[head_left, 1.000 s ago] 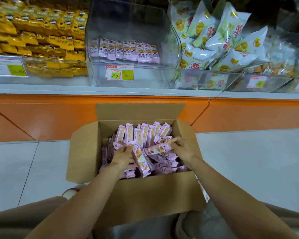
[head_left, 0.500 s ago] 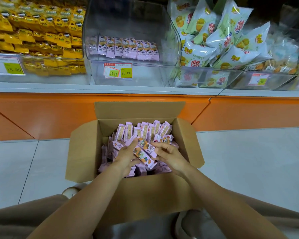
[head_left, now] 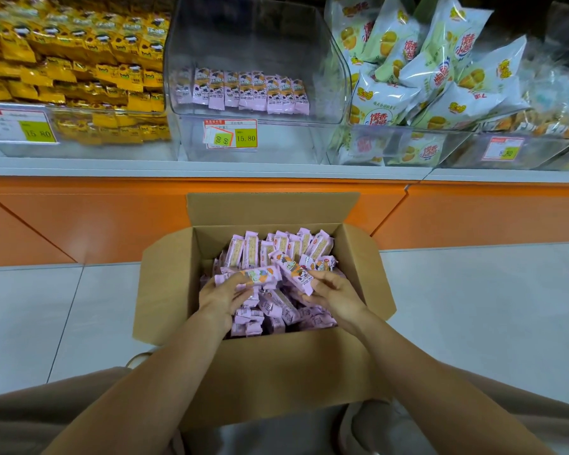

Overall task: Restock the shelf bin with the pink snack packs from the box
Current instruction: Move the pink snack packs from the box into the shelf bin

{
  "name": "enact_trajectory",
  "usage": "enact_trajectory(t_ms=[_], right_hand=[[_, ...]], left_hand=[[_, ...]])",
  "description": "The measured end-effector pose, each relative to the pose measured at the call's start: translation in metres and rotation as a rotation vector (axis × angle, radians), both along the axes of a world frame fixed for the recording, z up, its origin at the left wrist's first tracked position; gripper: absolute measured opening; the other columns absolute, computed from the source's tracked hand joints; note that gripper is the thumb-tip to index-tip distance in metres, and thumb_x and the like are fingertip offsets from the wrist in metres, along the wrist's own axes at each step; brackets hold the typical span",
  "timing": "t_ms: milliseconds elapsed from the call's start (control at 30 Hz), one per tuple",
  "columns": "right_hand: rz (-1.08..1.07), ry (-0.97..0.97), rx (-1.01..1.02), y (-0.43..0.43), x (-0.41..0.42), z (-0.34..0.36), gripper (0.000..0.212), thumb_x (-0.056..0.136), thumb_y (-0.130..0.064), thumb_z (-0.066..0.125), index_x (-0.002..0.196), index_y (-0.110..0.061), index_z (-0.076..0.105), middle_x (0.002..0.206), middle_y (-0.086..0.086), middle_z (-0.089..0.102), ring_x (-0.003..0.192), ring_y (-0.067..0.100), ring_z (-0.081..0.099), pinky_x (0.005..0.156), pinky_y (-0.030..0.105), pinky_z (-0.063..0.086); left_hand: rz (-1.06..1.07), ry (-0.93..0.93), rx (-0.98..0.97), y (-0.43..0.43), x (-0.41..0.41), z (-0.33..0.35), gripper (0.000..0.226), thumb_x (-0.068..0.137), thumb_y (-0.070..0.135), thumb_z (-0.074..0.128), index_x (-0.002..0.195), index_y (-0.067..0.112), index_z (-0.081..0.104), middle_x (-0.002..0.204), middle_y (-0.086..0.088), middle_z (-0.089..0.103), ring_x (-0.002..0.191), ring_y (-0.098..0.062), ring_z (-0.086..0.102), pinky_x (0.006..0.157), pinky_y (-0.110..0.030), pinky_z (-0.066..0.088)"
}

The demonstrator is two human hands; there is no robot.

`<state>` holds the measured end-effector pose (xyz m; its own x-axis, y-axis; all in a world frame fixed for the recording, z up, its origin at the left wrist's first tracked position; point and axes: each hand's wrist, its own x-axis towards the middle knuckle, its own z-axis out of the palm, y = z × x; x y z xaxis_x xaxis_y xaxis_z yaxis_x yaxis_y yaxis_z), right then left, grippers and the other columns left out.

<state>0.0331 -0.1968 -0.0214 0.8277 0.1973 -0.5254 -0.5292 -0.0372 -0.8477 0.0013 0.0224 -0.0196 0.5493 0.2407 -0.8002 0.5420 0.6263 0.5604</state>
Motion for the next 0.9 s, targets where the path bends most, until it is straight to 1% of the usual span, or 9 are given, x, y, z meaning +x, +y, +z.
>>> enact_trajectory(t_ms=[67,133,200,300,400,500,633,767,900], right_hand=[[0.011,-0.018,0.007,0.001,0.000,0.002,0.021,0.099,-0.006,0.048,0.117,-0.012,0.057,0.104,-0.002,0.058,0.086,0.021,0.072,0.084,0.024,0.055],[0.023,-0.045,0.002,0.005,-0.001,0.003,0.021,0.099,-0.006,0.048,0.116,-0.013,0.058,0.103,-0.001,0.056,0.087,0.021,0.072,0.087,0.026,0.055],[0.024,-0.089,0.016,0.012,-0.002,0.006,0.021,0.098,-0.003,0.048,0.110,-0.015,0.061,0.094,0.003,0.047,0.081,0.019,0.067,0.083,0.024,0.056],[0.096,-0.183,0.002,0.022,-0.005,0.016,0.021,0.098,-0.005,0.049,0.110,-0.019,0.060,0.088,0.004,0.043,0.082,0.018,0.056,0.084,0.024,0.056],[0.193,-0.296,-0.065,0.027,-0.006,0.029,0.027,0.099,-0.009,0.050,0.123,-0.018,0.059,0.085,0.000,0.048,0.083,0.012,0.056,0.091,0.029,0.052],[0.229,-0.363,-0.104,0.030,-0.005,0.046,0.031,0.099,-0.010,0.049,0.128,-0.021,0.058,0.096,0.002,0.050,0.089,0.009,0.058,0.089,0.023,0.052],[0.283,-0.431,-0.131,0.039,-0.009,0.071,0.031,0.098,-0.009,0.051,0.121,-0.028,0.058,0.108,-0.002,0.054,0.091,0.017,0.061,0.076,0.016,0.049],[0.386,-0.481,-0.169,0.050,-0.007,0.097,0.029,0.096,-0.007,0.054,0.123,-0.019,0.059,0.114,0.000,0.058,0.108,0.009,0.056,0.086,0.016,0.047],[0.350,-0.610,-0.265,0.060,0.008,0.139,0.037,0.094,-0.032,0.059,0.130,-0.028,0.055,0.131,-0.009,0.053,0.116,0.000,0.052,0.093,0.019,0.045]], left_hand=[[0.068,0.016,-0.099,0.002,0.001,0.002,0.052,0.071,0.003,0.079,0.120,0.003,0.060,0.105,-0.008,0.066,0.086,-0.024,0.070,0.082,-0.031,0.058],[0.014,0.050,-0.113,-0.001,0.002,0.003,0.055,0.063,0.013,0.086,0.112,0.002,0.063,0.109,-0.009,0.065,0.090,-0.022,0.069,0.082,-0.031,0.058],[-0.138,0.045,-0.057,-0.010,0.001,0.011,0.039,0.075,0.014,0.080,0.109,0.002,0.063,0.099,-0.007,0.065,0.077,-0.014,0.068,0.066,-0.025,0.055],[-0.281,-0.021,0.002,-0.024,0.001,0.020,0.030,0.081,0.008,0.075,0.108,0.003,0.064,0.097,-0.005,0.065,0.089,-0.017,0.062,0.069,-0.026,0.050],[-0.287,-0.124,-0.020,-0.023,0.004,0.034,0.029,0.080,0.006,0.074,0.107,0.002,0.064,0.093,-0.008,0.071,0.080,-0.015,0.065,0.061,-0.021,0.056],[-0.271,-0.192,-0.021,-0.015,0.007,0.046,0.035,0.081,0.007,0.073,0.114,0.000,0.064,0.102,-0.012,0.071,0.083,-0.018,0.067,0.063,-0.020,0.056],[-0.192,-0.281,-0.023,-0.010,0.007,0.069,0.024,0.082,0.008,0.074,0.105,0.003,0.069,0.101,-0.011,0.073,0.079,-0.017,0.071,0.055,-0.021,0.056],[-0.169,-0.385,0.118,-0.002,0.005,0.091,0.019,0.081,0.009,0.075,0.100,0.005,0.071,0.097,-0.012,0.073,0.071,-0.015,0.071,0.056,-0.021,0.055],[-0.337,-0.542,0.338,0.019,0.001,0.112,0.021,0.075,0.012,0.080,0.092,0.018,0.070,0.092,0.003,0.073,0.080,-0.005,0.070,0.063,-0.012,0.050]])
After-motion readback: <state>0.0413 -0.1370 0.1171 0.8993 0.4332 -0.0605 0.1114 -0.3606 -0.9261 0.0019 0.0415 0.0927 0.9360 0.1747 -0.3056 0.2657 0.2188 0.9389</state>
